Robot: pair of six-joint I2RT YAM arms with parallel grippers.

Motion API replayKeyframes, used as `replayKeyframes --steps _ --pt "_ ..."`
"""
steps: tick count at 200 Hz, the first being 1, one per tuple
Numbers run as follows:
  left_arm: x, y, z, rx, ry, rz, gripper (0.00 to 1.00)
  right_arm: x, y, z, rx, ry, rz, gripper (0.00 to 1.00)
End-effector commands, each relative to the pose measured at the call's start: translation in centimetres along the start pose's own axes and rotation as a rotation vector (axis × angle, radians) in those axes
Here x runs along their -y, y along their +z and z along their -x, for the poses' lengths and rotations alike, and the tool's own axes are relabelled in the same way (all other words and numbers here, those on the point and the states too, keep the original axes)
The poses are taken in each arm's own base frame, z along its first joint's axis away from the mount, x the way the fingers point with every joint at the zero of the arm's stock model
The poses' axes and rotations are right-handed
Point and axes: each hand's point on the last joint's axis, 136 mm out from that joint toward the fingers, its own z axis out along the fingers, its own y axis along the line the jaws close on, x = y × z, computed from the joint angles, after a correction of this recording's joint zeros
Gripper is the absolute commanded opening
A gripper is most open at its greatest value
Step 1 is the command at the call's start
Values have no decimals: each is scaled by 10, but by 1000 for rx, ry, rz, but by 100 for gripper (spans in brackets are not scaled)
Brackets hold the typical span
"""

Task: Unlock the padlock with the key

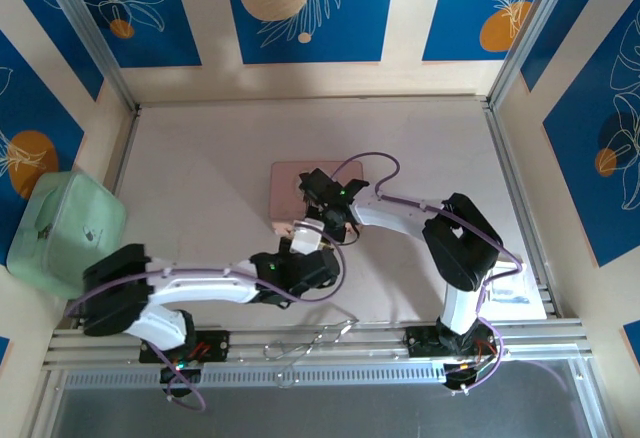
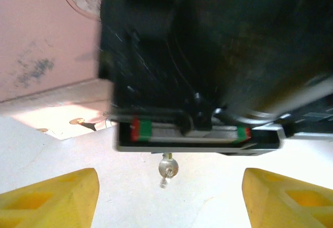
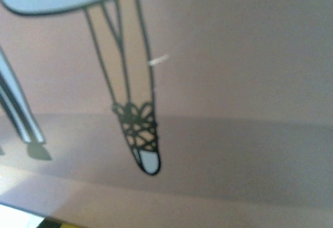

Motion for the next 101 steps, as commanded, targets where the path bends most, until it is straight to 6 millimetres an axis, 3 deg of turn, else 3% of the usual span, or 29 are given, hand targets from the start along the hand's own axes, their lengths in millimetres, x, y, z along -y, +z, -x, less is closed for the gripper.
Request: replayKeyframes --steps 1,45,101 --pt "-10 -22 6 -31 -70 -23 70 25 19 -39 -151 24 -81 0" --pt "-54 -41 11 -88 -244 -7 60 29 18 -37 -115 -16 -116 0" --pt "-72 -45 23 -63 -342 -40 54 34 22 -40 -105 -38 -133 1"
